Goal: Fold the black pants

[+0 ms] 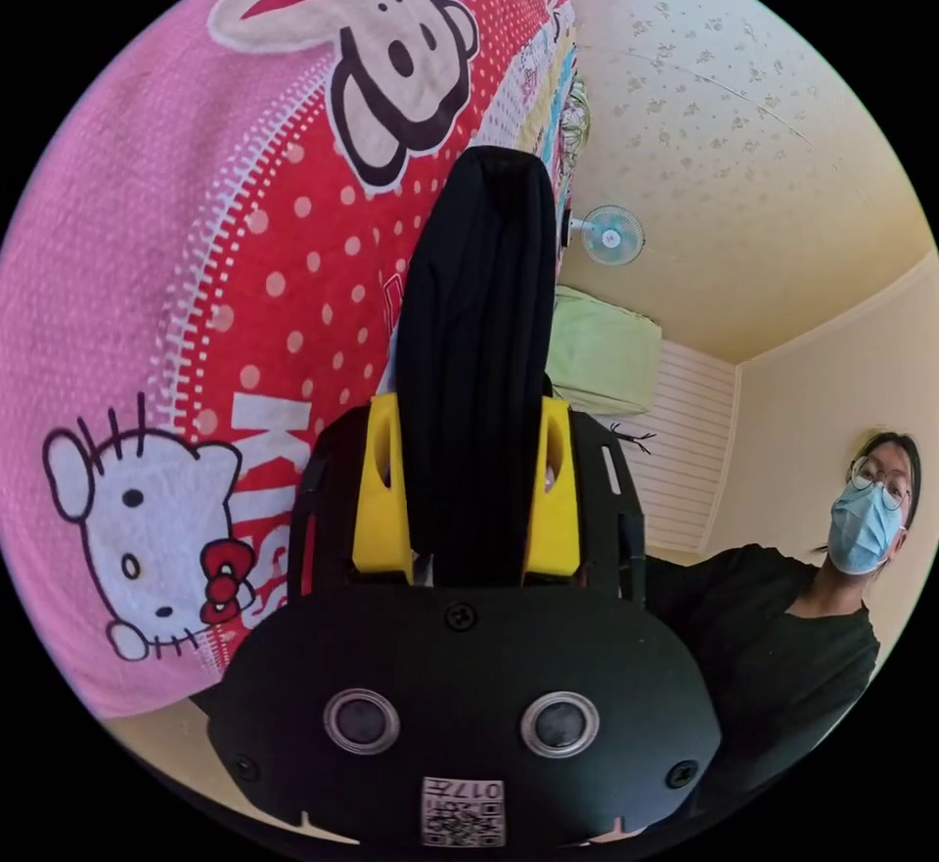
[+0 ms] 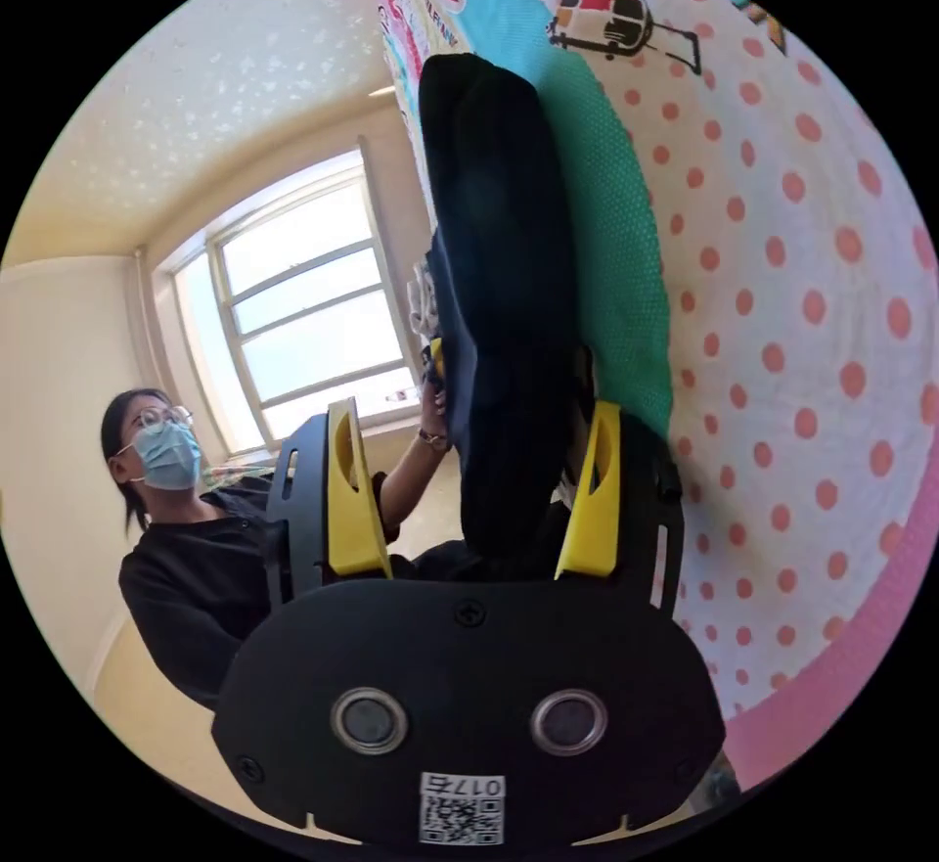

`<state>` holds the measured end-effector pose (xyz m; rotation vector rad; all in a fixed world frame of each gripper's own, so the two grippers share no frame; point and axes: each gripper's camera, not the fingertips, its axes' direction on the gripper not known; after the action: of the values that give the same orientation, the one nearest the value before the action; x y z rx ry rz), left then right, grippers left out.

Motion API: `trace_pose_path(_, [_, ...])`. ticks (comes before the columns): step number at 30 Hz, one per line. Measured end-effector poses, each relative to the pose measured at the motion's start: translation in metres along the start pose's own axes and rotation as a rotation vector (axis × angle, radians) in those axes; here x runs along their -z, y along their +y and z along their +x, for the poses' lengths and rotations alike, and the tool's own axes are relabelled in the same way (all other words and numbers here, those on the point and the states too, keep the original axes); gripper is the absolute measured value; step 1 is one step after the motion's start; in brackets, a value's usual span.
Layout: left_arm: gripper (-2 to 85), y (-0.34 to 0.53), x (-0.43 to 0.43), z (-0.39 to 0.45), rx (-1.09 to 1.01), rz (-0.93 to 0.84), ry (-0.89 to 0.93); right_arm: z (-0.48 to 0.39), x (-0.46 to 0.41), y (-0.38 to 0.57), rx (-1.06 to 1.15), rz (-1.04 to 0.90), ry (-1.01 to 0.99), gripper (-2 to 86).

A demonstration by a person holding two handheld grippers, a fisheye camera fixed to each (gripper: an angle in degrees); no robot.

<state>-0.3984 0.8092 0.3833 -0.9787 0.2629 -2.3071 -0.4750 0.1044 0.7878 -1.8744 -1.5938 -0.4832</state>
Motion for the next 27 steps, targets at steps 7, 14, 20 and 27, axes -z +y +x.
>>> trace_pose_path(7, [20.1,-0.016,-0.005,-0.009,0.022,-0.057,0.047,0.028,-0.039,-0.006,0.041,0.029,-0.010,22.7])
trace_pose_path(14, [12.9,-0.027,-0.019,-0.010,0.041,-0.112,0.056,0.036,-0.053,-0.020,-0.020,0.001,0.125,12.7])
trace_pose_path(20, [10.8,-0.034,0.038,0.048,-0.119,0.028,0.085,-0.036,-0.094,-0.039,0.223,0.013,0.124,9.2])
trace_pose_path(27, [10.7,-0.053,0.179,0.109,-0.323,0.285,-0.029,-0.127,-0.229,-0.138,0.524,-0.174,0.150,9.2])
